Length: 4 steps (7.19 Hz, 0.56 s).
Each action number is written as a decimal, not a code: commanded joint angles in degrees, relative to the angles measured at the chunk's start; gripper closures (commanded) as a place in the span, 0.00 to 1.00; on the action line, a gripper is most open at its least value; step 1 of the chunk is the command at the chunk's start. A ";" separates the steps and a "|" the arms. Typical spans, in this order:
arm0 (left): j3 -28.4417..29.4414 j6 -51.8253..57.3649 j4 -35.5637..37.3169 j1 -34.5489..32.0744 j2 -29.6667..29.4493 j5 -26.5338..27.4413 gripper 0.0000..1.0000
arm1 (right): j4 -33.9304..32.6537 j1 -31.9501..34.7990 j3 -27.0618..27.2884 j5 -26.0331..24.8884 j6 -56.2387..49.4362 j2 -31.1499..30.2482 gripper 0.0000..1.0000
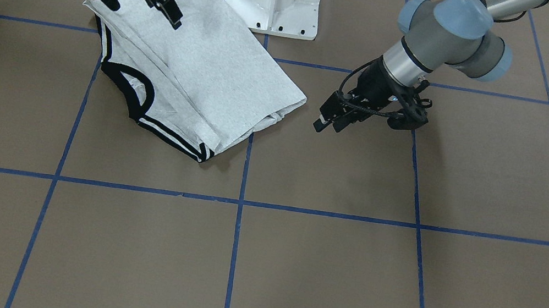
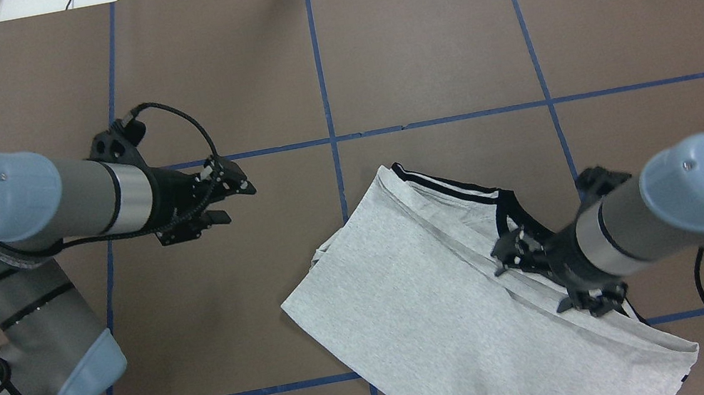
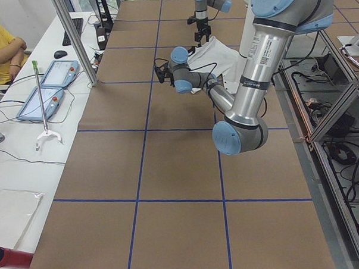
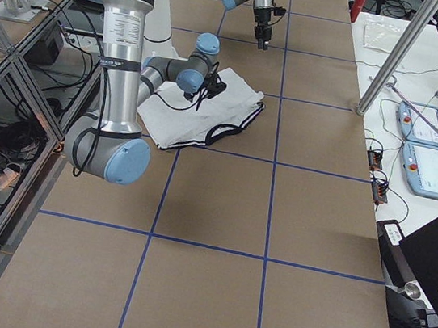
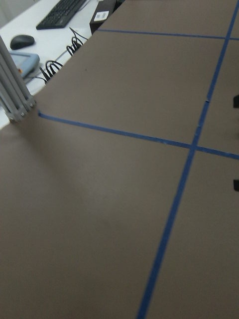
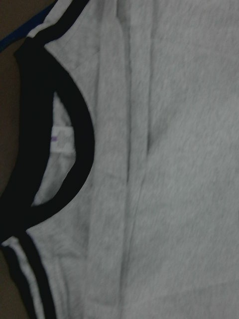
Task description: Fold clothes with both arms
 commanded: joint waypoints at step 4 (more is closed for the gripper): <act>-0.22 -6.33 7.81 10.26 -0.30 3.53 0.33 | -0.02 13.72 -7.60 -0.41 -13.52 7.95 0.00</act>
